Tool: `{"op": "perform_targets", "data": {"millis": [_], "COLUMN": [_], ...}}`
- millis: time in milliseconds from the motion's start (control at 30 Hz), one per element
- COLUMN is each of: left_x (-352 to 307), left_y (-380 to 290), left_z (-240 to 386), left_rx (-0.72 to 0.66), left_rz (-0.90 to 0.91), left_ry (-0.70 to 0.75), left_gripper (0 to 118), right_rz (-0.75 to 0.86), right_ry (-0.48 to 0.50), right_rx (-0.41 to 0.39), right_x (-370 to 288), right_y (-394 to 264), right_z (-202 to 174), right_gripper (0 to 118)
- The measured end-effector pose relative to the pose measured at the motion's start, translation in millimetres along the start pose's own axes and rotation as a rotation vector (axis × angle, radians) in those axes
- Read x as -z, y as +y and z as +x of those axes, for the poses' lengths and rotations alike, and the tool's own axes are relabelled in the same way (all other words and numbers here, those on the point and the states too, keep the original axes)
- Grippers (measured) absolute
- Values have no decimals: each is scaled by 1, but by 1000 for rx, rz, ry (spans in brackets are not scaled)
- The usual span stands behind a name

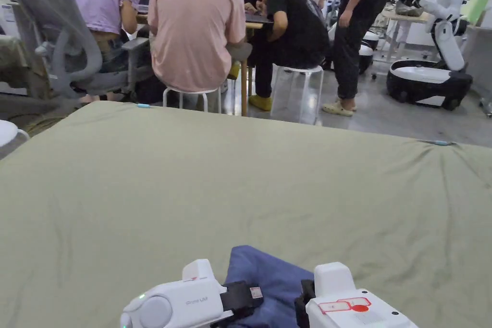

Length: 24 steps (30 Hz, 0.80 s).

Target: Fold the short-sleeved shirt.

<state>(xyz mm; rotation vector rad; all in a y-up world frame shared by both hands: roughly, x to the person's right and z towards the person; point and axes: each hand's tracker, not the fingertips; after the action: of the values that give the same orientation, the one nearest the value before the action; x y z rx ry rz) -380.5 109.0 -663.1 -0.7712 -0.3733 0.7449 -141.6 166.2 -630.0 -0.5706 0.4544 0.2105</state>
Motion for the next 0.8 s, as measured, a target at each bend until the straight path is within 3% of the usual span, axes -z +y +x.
{"op": "perform_targets", "data": {"millis": [200, 367, 600, 667, 700, 733, 767, 800], "left_x": [-95, -167, -200, -198, -200, -205, -211, -221], "left_y": [56, 104, 147, 147, 146, 146, 146, 147], "left_z": [-88, -158, -219, -218, -217, -215, -212, -208], "left_rx": [8, 1, -4, 24, 58, 85, 99, 114], "left_rz": [60, 79, 88, 87, 105, 126, 149, 179], "left_ry": [146, 222, 273, 271, 298, 341, 407, 453], "left_gripper": [28, 28, 28, 41, 58, 82, 93, 94], "right_rz": [26, 14, 2, -2, 1, 8, 10, 12], "right_ry": [152, 221, 257, 260, 265, 264, 258, 255], "right_rx": [-72, -110, -142, -139, -138, -141, -146, -149], "right_x": [40, 82, 117, 116, 115, 114, 113, 105], "right_y": [45, 73, 92, 91, 91, 92, 93, 91], "right_z": [-112, -192, -245, -245, -243, -240, -237, -234], "right_gripper": [0, 0, 0, 0, 0, 0, 0, 0]}}
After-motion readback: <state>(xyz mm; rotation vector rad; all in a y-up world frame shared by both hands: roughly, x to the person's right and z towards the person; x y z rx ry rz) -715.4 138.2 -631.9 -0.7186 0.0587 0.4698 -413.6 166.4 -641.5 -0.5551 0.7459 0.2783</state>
